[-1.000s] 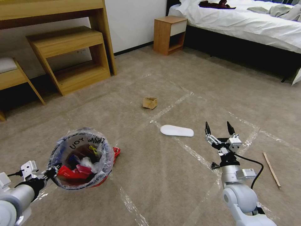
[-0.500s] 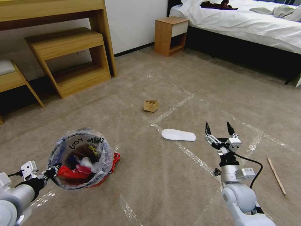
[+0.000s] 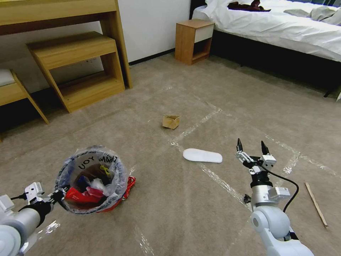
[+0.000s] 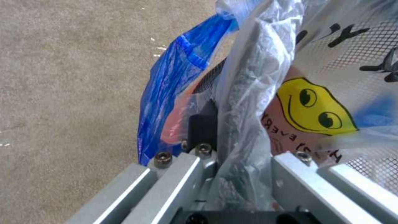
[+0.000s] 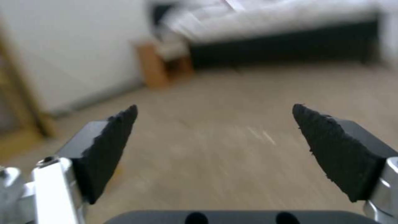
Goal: Pick up the trash bin and place the garbage on the floor into it.
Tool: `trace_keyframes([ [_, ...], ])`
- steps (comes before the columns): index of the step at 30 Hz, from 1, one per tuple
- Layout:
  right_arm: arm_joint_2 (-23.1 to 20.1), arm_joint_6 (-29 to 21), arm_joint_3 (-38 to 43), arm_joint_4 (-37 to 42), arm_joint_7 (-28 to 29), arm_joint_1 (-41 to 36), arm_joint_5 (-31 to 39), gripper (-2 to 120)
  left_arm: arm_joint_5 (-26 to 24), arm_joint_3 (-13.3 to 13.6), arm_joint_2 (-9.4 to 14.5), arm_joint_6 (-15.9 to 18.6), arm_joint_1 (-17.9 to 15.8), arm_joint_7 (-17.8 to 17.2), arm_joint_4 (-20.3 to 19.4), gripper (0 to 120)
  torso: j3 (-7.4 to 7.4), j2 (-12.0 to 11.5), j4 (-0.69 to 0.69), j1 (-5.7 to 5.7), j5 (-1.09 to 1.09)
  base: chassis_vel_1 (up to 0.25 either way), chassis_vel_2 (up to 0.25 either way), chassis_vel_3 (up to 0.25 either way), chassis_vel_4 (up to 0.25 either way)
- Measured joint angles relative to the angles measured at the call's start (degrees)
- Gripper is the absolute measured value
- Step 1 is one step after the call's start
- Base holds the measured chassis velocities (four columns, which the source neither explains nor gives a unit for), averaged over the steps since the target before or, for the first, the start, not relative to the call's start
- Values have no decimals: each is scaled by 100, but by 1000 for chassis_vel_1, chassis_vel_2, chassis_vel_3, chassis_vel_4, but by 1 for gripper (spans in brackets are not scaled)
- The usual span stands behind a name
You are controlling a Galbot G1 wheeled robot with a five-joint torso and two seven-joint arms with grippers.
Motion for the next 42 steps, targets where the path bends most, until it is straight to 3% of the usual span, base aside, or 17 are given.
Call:
trace_keyframes([
  [2, -38, -599, -7, -3, 652, 17, 286, 89, 3, -1, -5, -2, 3, 5, 4, 0, 0, 0, -1, 0, 1, 0, 0, 0, 0],
  [4, -43, -681, -7, -7, 742, 21, 328, 89, 3, -1, -5, -3, 3, 6, 6, 0, 0, 0, -1, 0, 1, 0, 0, 0, 0],
  [6, -54, -1230, 9, -85, 1359, 77, 702, 93, 20, -2, -11, -7, 3, 14, 31, 0, 0, 0, -1, 0, 1, 0, 0, 0, 0],
  [7, -54, -1230, 9, -85, 1359, 77, 702, 93, 20, -2, -11, -7, 3, 14, 31, 0, 0, 0, -1, 0, 1, 0, 0, 0, 0],
  [10, -58, -1929, 109, -202, 2382, 220, 2056, 99, 38, 16, -18, -14, -26, 19, 54, 0, 0, 0, -1, 0, 1, 0, 0, 0, 0],
  [14, 13, -2120, 250, -415, 2859, 267, 2637, 99, 55, 38, -33, -16, -33, 21, 66, 0, 0, 0, -1, 0, 0, 0, 0, 0, 0],
  [29, 367, -2186, 119, -1587, 3137, 669, 3319, 99, 111, 57, -58, -43, 21, 52, 60, 0, 0, 0, 0, 0, 1, 0, 0, 0, 0],
  [34, 512, -2117, 5, -2163, 2974, 987, 3338, 92, 159, 50, -76, -67, 99, 85, 44, 0, 0, 0, 0, 0, 0, 0, 0, 0, 0],
  [42, 581, -1964, -48, -2626, 2687, 1217, 3243, 92, 181, 27, -91, -88, 172, 97, -1, 0, 0, 0, 0, 0, 0, 0, 0, 0, 0],
])
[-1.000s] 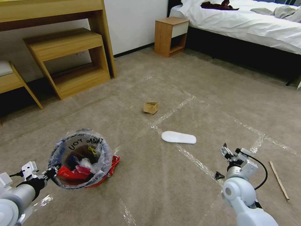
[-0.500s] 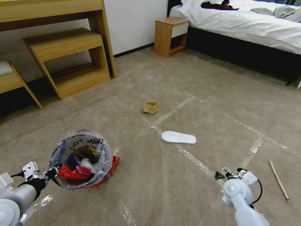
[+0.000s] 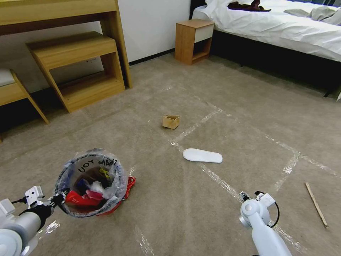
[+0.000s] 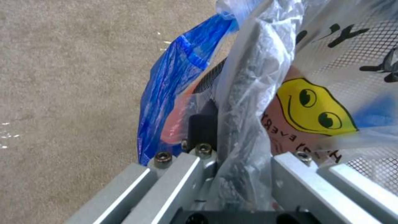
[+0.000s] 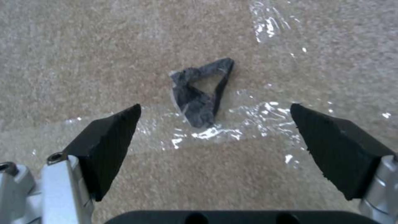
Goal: Pick up the trash bin and place the garbage on the floor into it.
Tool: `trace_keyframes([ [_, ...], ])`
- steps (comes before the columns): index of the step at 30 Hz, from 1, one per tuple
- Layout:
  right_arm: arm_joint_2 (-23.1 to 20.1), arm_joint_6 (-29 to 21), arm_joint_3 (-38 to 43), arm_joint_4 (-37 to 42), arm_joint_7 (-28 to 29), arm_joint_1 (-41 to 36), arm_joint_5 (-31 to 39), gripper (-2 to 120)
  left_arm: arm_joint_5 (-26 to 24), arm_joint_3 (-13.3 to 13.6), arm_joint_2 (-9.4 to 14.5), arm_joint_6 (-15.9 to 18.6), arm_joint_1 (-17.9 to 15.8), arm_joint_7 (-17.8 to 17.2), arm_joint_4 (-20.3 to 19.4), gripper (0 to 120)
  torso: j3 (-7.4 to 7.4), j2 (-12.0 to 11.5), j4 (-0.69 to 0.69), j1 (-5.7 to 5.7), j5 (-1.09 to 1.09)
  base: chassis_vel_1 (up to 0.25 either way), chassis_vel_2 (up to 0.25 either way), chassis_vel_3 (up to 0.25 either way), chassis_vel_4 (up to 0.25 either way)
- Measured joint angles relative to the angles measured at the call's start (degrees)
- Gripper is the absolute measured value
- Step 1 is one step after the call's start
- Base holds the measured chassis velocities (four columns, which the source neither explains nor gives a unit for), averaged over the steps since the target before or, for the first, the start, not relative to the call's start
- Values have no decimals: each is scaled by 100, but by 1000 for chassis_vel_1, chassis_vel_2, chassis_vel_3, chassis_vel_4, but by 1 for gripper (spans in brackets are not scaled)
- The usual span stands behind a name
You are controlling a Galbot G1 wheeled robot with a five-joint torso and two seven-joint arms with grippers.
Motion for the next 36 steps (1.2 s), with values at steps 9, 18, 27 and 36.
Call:
trace_keyframes([
  [9, 5, 48, 4, -255, -186, 122, -41, 86, 17, 2, -19, -16, 8, 16, -14, 0, 0, 0, -1, 0, 0, 0, 0, 0, 0],
  [18, 61, 141, -30, -640, -343, 279, -147, 76, 17, 2, -15, -32, 22, 30, -20, 0, 0, 0, -1, 0, 0, 0, 0, 0, 0],
  [27, 178, 267, -106, -1022, -529, 452, -256, 73, 15, 11, -8, -37, 24, 37, -44, 0, 0, 0, -1, 0, 0, 0, 0, 0, 0],
  [36, 180, 309, -124, -1171, -620, 556, -295, 57, 35, 25, -13, -59, 29, 66, -39, 0, 0, 0, 0, 0, 0, 0, 0, 0, 0],
])
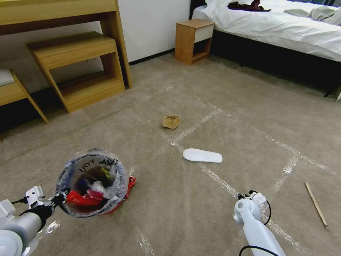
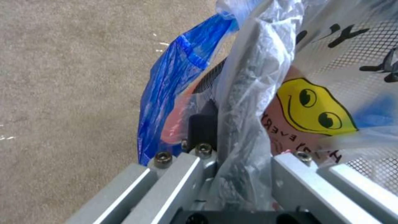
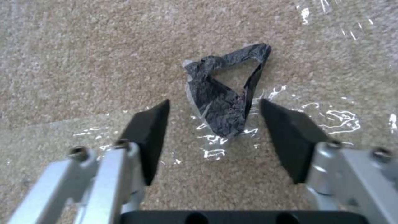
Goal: Pick up the trash bin and place the garbage on the floor into it.
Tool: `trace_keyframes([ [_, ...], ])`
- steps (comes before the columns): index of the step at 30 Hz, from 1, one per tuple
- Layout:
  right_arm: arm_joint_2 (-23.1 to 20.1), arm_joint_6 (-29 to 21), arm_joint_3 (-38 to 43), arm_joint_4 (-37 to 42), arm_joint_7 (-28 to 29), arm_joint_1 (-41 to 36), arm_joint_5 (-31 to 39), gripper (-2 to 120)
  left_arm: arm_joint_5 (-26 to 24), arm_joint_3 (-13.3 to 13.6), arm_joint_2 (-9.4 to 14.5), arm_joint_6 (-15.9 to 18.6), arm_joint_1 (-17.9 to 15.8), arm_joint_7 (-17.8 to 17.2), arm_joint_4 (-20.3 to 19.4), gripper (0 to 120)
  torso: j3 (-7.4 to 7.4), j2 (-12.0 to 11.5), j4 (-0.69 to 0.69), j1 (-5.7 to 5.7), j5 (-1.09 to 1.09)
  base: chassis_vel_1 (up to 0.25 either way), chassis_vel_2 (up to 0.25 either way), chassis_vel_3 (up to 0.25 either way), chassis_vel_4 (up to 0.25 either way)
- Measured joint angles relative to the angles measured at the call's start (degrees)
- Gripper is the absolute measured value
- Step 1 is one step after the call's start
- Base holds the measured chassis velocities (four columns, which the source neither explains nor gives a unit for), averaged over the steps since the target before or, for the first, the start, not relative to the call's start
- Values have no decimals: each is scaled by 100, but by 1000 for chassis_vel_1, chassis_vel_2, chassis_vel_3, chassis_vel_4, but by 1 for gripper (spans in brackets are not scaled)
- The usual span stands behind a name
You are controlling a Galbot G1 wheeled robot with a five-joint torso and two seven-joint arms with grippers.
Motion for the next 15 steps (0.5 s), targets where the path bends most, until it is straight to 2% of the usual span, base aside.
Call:
trace_keyframes([
  [1, -2, 4, 0, -41, -18, 13, -17, 50, 4, 2, -1, -2, -1, 2, 0, 0, 0, 0, 0, 0, 0, 0, 0, 0, 0],
  [5, -2, 43, -2, -130, -61, 39, -73, 45, 6, 3, -1, -5, -1, 4, -1, 0, 0, 0, 0, 0, 0, 0, 0, 0, 0],
  [6, -6, 52, -2, -162, -81, 44, -92, 39, 8, 2, -3, -9, 3, 7, -2, 0, 0, 0, 0, 0, -1, 0, 0, 0, 0],
  [12, -14, 101, -10, -299, -154, 81, -163, 35, 55, 12, -30, -20, 22, 30, -5, 0, -1, 1, 0, 0, -3, 0, 0, 0, 0],
  [15, -18, 107, -16, -295, -155, 70, -188, 20, 66, 15, -32, -25, 15, 37, -11, 0, 0, 1, -2, 0, -1, 0, 0, 0, 0],
])
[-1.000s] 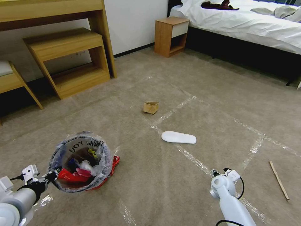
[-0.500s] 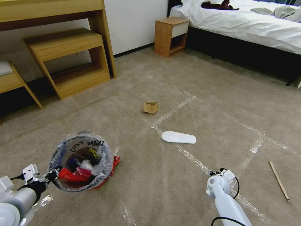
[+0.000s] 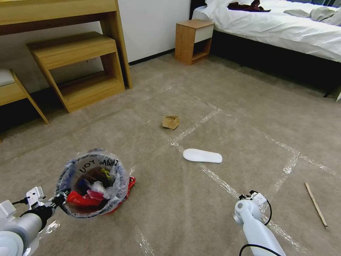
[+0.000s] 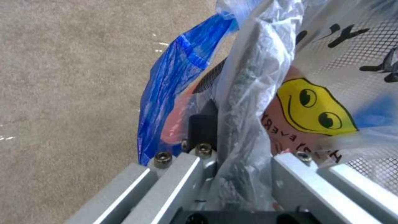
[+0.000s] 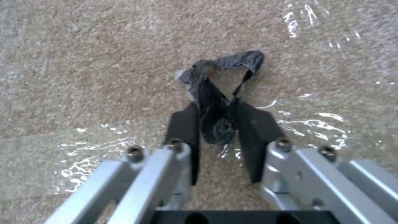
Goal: Pick up the trash bin and place the garbage on the floor into it.
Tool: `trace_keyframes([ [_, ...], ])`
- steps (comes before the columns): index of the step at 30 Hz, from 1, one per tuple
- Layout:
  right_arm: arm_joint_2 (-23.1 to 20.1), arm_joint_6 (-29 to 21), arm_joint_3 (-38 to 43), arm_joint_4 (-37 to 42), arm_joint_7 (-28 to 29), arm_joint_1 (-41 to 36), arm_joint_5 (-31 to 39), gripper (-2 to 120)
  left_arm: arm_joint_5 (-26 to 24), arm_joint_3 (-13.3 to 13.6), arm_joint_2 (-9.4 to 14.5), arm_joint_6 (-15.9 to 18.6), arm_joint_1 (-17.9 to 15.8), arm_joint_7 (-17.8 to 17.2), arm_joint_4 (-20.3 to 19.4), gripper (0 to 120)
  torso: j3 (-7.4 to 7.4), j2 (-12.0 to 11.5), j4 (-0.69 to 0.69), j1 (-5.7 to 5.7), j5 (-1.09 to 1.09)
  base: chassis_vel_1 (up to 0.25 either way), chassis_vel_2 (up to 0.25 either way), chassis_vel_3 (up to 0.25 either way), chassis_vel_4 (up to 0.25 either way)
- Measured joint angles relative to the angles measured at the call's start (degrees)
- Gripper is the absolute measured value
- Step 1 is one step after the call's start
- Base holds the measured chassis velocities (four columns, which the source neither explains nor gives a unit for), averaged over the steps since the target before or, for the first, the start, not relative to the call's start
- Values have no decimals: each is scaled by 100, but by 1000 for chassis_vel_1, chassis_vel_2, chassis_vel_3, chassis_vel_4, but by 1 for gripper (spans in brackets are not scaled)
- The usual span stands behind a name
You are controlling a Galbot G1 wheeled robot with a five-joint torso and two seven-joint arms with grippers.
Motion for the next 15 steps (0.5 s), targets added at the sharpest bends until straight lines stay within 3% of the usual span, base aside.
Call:
trace_keyframes([
  [7, -16, 3, -26, 144, -58, -88, -38, 14, 21, 12, 0, -3, -19, 1, 0, 0, 1, 0, 2, 0, 4, 0, 0, 0, 0],
  [12, -50, 5, -23, 323, -102, -191, -82, 0, 51, 33, -11, -7, -31, 1, 13, 0, 0, 0, 2, 0, 3, 0, 0, 0, 0],
  [15, -77, 13, -12, 430, -111, -241, -97, 0, 58, 37, -12, -8, -37, 1, 12, 0, 0, 0, 2, 0, 3, 0, 0, 0, 0],
])
